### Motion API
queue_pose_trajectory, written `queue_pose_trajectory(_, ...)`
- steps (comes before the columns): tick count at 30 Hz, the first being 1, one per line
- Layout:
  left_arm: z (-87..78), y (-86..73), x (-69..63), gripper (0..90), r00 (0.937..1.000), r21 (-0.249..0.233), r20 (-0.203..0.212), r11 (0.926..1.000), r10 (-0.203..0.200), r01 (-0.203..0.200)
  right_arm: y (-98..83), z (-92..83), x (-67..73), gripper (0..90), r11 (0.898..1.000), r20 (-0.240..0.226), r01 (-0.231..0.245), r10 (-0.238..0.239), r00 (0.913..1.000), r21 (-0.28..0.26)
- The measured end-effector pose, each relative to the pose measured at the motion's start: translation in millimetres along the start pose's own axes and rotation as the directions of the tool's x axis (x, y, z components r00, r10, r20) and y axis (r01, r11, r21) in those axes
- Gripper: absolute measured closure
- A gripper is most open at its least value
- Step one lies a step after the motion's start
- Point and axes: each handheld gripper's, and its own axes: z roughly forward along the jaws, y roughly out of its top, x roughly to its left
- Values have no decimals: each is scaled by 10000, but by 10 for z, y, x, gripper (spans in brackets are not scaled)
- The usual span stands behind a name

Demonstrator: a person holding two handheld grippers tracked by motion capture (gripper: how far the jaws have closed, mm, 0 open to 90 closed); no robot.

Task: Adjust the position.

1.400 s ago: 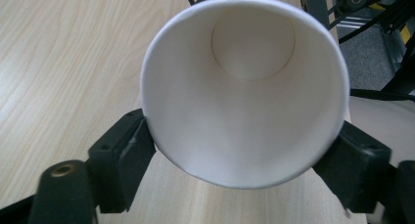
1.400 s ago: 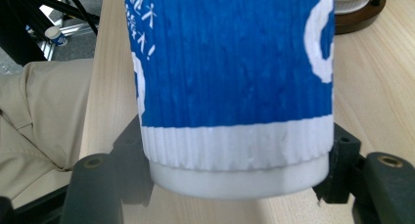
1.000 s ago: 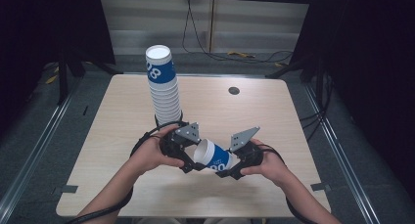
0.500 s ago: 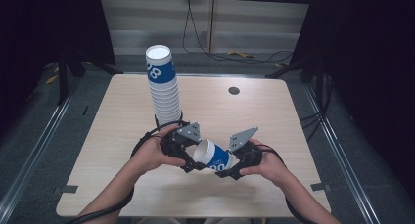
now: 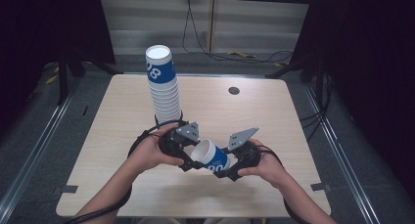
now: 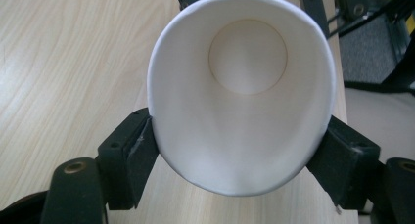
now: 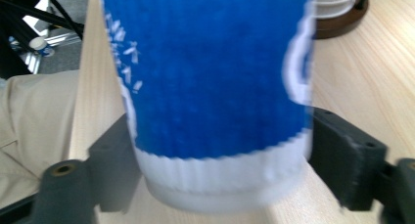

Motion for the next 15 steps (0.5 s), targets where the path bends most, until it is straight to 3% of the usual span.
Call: queue_pose_trajectory(15,-83,-91,59,248,9992,709,-74,9967,-391,396,-69,-47,-45,141,9992,217,-388,386,9990,93)
